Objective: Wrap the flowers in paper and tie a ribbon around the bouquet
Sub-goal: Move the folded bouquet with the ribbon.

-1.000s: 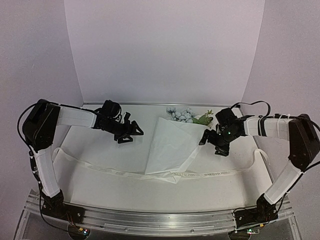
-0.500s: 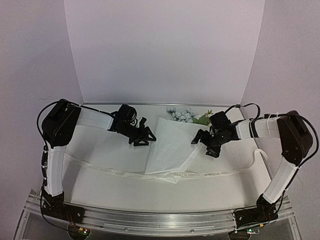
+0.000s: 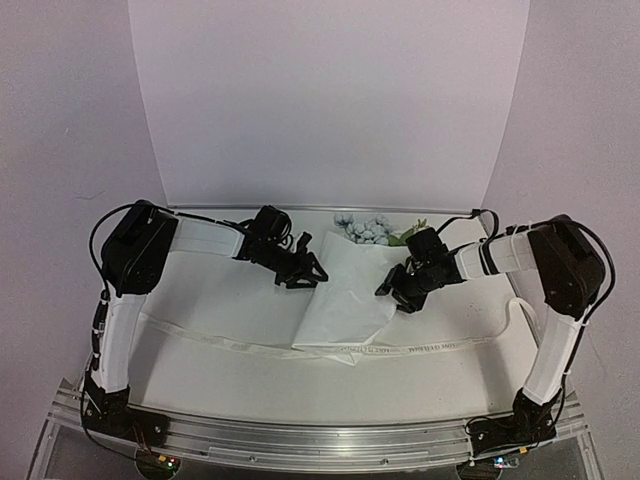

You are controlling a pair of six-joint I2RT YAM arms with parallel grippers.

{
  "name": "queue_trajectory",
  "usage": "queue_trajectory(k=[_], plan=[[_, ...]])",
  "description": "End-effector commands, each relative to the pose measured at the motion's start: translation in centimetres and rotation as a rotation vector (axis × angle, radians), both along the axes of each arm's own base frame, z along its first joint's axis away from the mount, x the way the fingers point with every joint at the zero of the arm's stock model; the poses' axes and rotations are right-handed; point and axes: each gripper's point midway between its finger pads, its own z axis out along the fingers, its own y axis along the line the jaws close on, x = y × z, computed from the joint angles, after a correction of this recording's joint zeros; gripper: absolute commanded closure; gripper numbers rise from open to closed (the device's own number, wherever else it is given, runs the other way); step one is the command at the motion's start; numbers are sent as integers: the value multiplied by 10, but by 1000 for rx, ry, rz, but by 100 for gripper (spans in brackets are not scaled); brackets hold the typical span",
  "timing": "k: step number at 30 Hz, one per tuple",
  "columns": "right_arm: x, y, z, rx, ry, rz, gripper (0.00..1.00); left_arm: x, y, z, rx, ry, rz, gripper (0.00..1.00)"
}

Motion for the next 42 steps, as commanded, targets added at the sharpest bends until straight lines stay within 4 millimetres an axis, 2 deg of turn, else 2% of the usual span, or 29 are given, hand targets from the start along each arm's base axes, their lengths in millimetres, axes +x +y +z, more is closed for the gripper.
queue_trajectory(k=[1, 4, 9, 12, 16, 18, 21, 26, 35, 42], plan=[[18, 18, 8, 44, -25, 21, 61, 3, -13, 9, -24, -9, -27, 60], [24, 20, 6, 33, -25, 27, 66, 4, -12, 9, -14, -14, -27, 58], [38, 21, 6, 21, -25, 27, 90, 8, -7, 16, 12, -47, -15, 50], [50, 18, 4, 16, -12, 1, 100, 13, -4, 20, 21, -56, -6, 43], [61, 15, 7, 15, 0, -37, 100, 20, 8, 19, 77, -52, 33, 40], [62, 15, 7, 8, 14, -44, 100, 20, 16, 26, 98, -74, 53, 37], [62, 15, 8, 21, 65, -79, 100, 15, 28, 45, 102, -113, 78, 34], [58, 19, 18, 53, 151, -128, 100, -2, 43, 58, 93, -112, 96, 34], [47, 31, 34, 115, 258, -131, 100, -21, 59, 44, 118, -61, 126, 36], [33, 35, 38, 166, 327, -142, 100, -33, 63, 36, 103, 1, 141, 37]])
